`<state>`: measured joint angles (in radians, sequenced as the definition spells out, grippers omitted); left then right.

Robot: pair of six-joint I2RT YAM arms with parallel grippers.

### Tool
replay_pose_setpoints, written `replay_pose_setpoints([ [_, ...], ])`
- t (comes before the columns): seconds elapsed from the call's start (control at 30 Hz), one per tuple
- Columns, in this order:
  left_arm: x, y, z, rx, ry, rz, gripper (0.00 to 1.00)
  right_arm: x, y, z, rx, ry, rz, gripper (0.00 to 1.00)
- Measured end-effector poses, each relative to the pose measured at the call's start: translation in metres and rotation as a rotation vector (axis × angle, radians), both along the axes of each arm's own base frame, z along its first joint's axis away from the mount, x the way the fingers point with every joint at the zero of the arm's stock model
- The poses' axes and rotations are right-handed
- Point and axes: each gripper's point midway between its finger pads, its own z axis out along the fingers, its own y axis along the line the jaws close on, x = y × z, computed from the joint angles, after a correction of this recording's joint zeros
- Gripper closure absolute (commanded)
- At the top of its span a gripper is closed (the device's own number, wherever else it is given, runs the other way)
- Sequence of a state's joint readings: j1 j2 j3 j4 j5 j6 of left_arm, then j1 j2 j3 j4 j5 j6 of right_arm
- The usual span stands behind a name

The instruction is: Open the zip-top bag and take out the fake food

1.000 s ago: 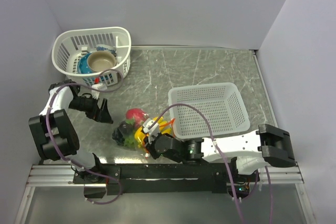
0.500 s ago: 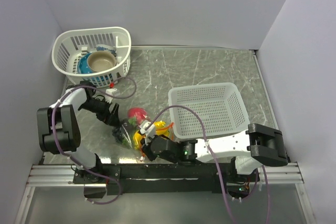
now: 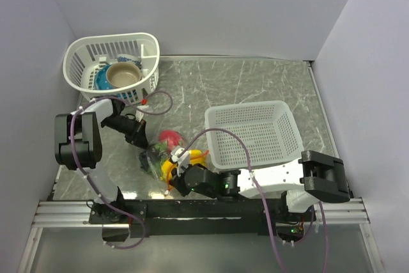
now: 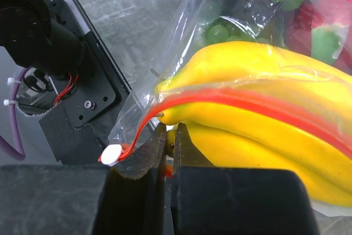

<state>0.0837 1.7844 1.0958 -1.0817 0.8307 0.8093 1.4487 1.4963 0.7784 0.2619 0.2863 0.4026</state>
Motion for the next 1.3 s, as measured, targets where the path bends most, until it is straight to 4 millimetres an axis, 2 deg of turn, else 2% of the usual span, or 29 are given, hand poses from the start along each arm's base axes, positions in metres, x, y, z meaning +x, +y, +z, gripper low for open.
replay_pose_setpoints([
  [0.13, 0.005, 0.017, 0.012, -0.012, -0.007, 0.041, 0.99, 0.001, 0.0, 0.001, -0.019, -0.012, 0.007, 1.0],
  [0.2, 0.014, 0.034, 0.021, -0.003, -0.023, 0.097, 0.99, 0.004, 0.001, 0.006, -0.031, -0.022, 0.01, 1.0],
  [0.3, 0.03, 0.073, 0.035, 0.032, -0.078, 0.205, 0.99, 0.01, 0.005, 0.021, -0.017, -0.043, 0.01, 1.0],
  [0.37, 0.032, 0.095, 0.043, 0.06, -0.097, 0.267, 0.99, 0.015, 0.002, 0.037, 0.014, -0.058, 0.006, 1.0],
  [0.43, 0.031, 0.107, 0.046, 0.073, -0.1, 0.301, 0.99, 0.021, -0.006, 0.059, 0.056, -0.069, -0.002, 1.0],
  [0.5, 0.028, 0.113, 0.046, 0.088, -0.091, 0.315, 0.99, 0.025, -0.015, 0.085, 0.108, -0.086, -0.012, 1.0],
  [0.6, 0.029, 0.12, 0.041, 0.12, -0.117, 0.303, 0.99, 0.029, -0.031, 0.113, 0.158, -0.102, -0.029, 1.0],
  [0.77, 0.026, 0.123, 0.036, 0.15, -0.137, 0.291, 0.99, 0.046, -0.06, 0.144, 0.204, -0.134, -0.073, 1.0],
  [0.93, 0.022, 0.12, 0.046, 0.151, -0.154, 0.279, 0.99, 0.081, -0.099, 0.16, 0.194, -0.19, -0.188, 1.0],
  [1.03, 0.026, 0.114, 0.064, 0.137, -0.18, 0.266, 0.99, 0.099, -0.124, 0.169, 0.193, -0.216, -0.256, 1.0],
  [1.13, 0.039, 0.103, 0.091, 0.14, -0.271, 0.227, 0.99, 0.114, -0.149, 0.183, 0.216, -0.246, -0.322, 1.0],
  [1.3, 0.039, 0.073, 0.122, 0.124, -0.36, 0.167, 0.99, 0.119, -0.169, 0.204, 0.246, -0.283, -0.357, 1.0],
])
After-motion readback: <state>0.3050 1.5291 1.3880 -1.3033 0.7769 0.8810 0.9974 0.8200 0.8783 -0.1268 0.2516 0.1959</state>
